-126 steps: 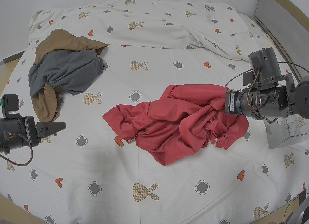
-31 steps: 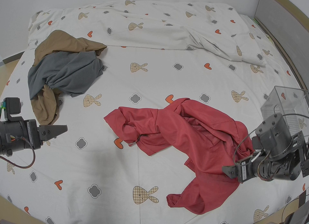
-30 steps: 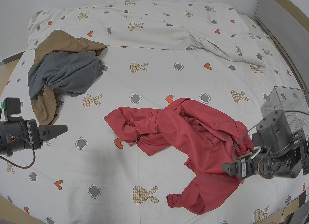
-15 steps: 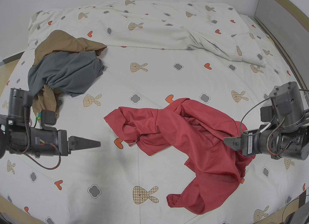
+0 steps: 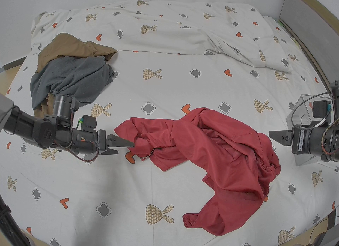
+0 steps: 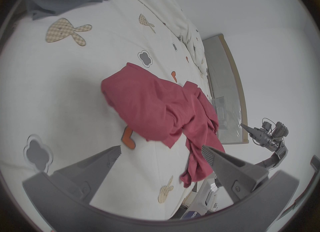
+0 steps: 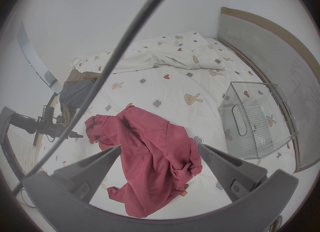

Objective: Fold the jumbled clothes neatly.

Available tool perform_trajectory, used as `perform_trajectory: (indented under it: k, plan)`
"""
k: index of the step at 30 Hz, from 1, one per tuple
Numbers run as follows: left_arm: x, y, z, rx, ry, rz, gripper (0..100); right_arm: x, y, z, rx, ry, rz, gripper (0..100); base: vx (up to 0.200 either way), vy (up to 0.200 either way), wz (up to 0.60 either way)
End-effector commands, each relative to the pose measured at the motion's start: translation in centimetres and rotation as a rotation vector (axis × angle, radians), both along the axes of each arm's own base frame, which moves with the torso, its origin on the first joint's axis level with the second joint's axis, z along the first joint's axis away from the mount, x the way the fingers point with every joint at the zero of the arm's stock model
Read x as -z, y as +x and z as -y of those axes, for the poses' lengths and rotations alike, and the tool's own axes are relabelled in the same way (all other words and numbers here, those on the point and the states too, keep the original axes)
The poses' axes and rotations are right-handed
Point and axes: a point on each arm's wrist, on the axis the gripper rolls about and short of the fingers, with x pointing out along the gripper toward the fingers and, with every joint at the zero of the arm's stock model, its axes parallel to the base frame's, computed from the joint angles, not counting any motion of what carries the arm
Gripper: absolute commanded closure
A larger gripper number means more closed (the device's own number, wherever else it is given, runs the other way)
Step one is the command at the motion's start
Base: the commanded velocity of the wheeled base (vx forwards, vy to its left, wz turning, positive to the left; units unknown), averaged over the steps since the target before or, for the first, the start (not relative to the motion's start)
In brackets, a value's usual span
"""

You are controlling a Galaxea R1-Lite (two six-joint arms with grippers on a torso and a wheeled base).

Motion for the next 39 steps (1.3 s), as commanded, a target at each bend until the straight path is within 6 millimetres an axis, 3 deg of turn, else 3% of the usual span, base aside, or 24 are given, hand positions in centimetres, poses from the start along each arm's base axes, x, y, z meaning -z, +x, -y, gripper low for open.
perform_trajectory:
  k: [1, 8, 9, 19, 22, 23, 24, 26, 27, 29, 33, 39]
  plan:
    - [2.9, 3.4, 1.4, 0.023, -0.004, -0.050, 0, -0.6, -0.4, 0.5, 0.008, 0.017, 0.026, 0, 0.000, 0.000, 0.00]
    - [3.0, 5.5, 2.1, 0.028, -0.014, -0.017, 0, -0.5, -0.2, 0.7, 0.024, 0.016, 0.022, 0, 0.000, 0.000, 0.00]
    - [2.7, 5.7, 2.4, 0.028, -0.020, -0.009, 100, -0.4, -0.2, 0.7, 0.024, 0.013, 0.018, 0, 0.000, 0.000, 0.00]
    - [0.6, 6.7, 3.1, 0.034, -0.039, 0.061, 100, -0.1, -0.1, 0.6, 0.022, 0.009, 0.008, 0, 0.000, 0.000, 0.00]
    - [-3.7, 6.5, 1.6, -0.003, -0.060, 0.174, 100, -0.2, -0.2, 0.6, 0.022, 0.009, 0.008, 0, 0.000, 0.000, 0.00]
    - [-3.7, 6.5, 1.6, -0.003, -0.060, 0.174, 100, -0.2, -0.2, 0.6, 0.022, 0.009, 0.008, 0, 0.000, 0.000, 0.00]
    - [-6.1, 6.4, 0.6, -0.030, -0.071, 0.238, 100, -0.1, -0.2, 0.7, 0.022, 0.008, 0.007, 0, 0.000, 0.000, 0.00]
    - [-9.1, 6.1, -0.5, -0.063, -0.081, 0.319, 100, 0.0, -0.1, 0.6, 0.023, 0.008, 0.004, 0, 0.000, 0.000, 0.00]
    - [-9.7, 6.1, -0.9, -0.071, -0.081, 0.339, 100, 0.0, -0.1, 0.6, 0.023, 0.008, 0.004, 0, 0.000, 0.000, 0.00]
    - [-13.4, 5.8, -2.6, -0.117, -0.089, 0.445, 100, 0.0, -0.1, 0.6, 0.023, 0.008, 0.004, 0, 0.000, 0.000, 0.00]
    - [-18.1, 5.0, -5.3, -0.187, -0.093, 0.545, 100, 0.1, -0.1, 0.6, 0.024, 0.007, 0.000, 0, 0.000, 0.000, 0.00]
    - [-20.7, 4.3, -7.9, -0.253, -0.077, 0.580, 100, 0.4, -0.1, 0.6, 0.024, 0.003, -0.012, 0, 0.000, 0.000, 0.00]
